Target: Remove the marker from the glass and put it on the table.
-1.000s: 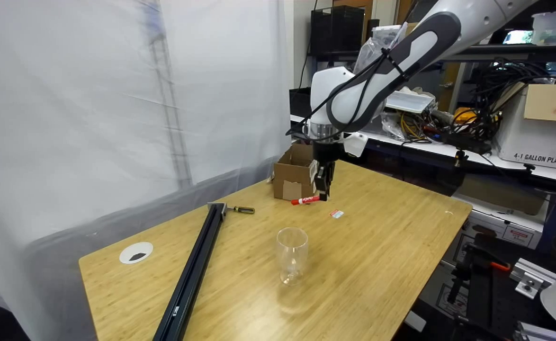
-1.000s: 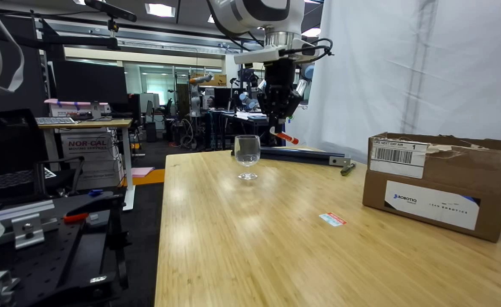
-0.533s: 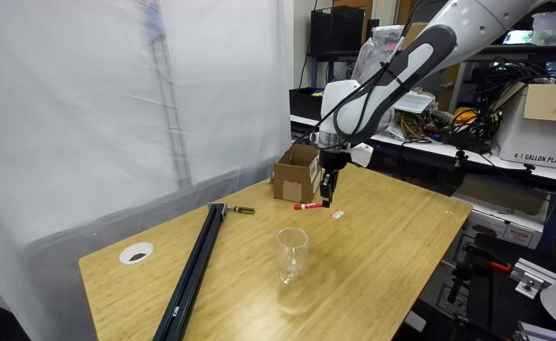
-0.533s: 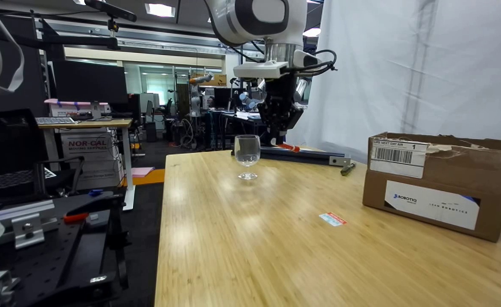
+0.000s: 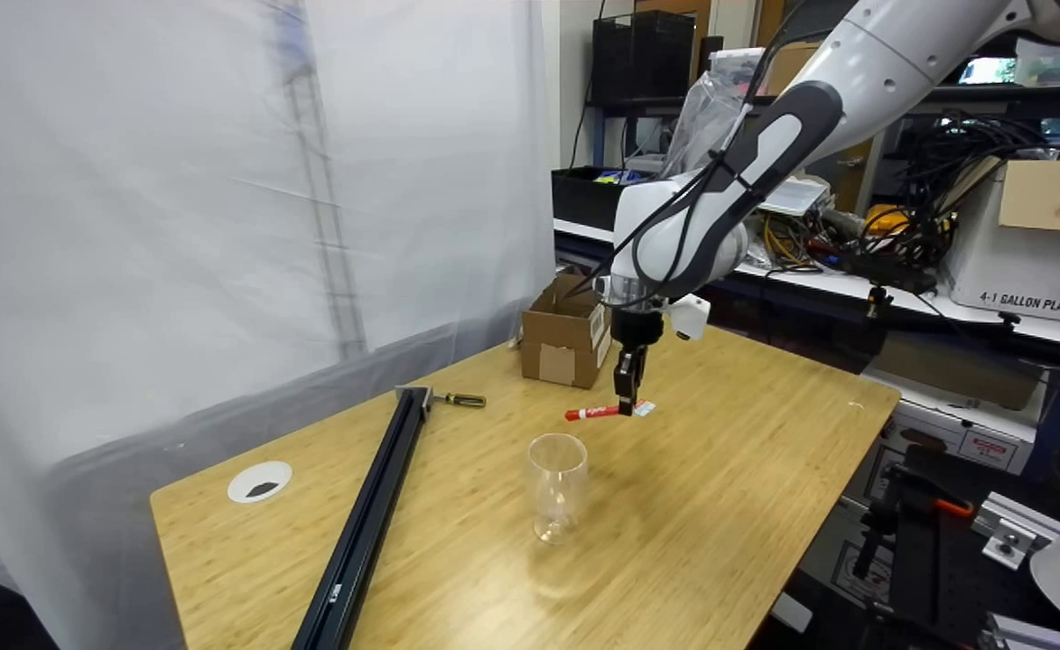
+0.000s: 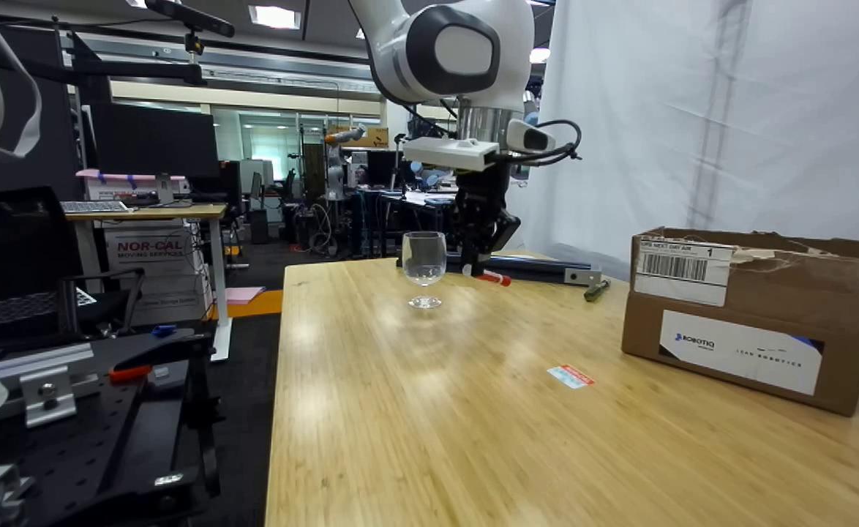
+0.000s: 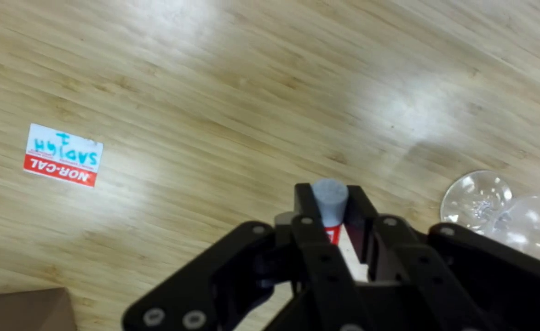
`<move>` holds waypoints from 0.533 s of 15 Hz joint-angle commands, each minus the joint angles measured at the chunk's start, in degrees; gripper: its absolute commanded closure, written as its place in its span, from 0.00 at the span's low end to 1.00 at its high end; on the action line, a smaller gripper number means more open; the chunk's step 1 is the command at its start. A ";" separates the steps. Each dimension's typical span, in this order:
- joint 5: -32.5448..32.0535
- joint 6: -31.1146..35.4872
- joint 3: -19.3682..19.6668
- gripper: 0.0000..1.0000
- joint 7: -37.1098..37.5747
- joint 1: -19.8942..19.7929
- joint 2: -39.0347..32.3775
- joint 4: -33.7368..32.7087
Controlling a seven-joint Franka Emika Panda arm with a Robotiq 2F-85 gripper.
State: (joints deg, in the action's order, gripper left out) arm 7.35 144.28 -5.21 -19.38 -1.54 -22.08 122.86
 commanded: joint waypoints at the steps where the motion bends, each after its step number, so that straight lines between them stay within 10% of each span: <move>1: 0.22 0.08 -1.09 0.95 -1.45 -1.30 -3.14 -2.68; 8: -0.46 -0.44 -1.43 0.95 -1.59 -1.56 -7.70 -7.39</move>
State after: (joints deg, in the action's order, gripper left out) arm 7.26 144.28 -5.35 -19.70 -1.66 -28.26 117.73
